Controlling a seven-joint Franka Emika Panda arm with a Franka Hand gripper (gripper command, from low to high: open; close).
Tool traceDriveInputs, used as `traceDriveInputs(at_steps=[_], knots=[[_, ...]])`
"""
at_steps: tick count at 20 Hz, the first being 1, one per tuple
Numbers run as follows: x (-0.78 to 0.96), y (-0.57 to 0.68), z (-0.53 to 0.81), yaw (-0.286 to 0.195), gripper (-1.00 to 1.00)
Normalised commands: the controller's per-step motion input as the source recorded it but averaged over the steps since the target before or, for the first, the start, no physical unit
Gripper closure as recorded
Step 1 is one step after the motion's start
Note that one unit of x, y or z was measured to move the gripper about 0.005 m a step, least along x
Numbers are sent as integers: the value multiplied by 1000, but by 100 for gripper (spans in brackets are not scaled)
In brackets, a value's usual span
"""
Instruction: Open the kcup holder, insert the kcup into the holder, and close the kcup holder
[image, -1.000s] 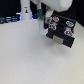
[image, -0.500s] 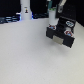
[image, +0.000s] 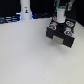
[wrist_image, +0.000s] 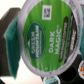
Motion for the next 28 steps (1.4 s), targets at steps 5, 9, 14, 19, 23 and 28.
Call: traceDriveInputs(at_steps=[5, 9, 14, 19, 23, 28], knots=[[-23, 520, -29, 75, 100], [-173, 483, -63, 115, 100], [-326, 293, -112, 118, 100], [-296, 125, -171, 95, 100], [-159, 11, -228, 37, 100], [-181, -2, -277, 37, 100]])
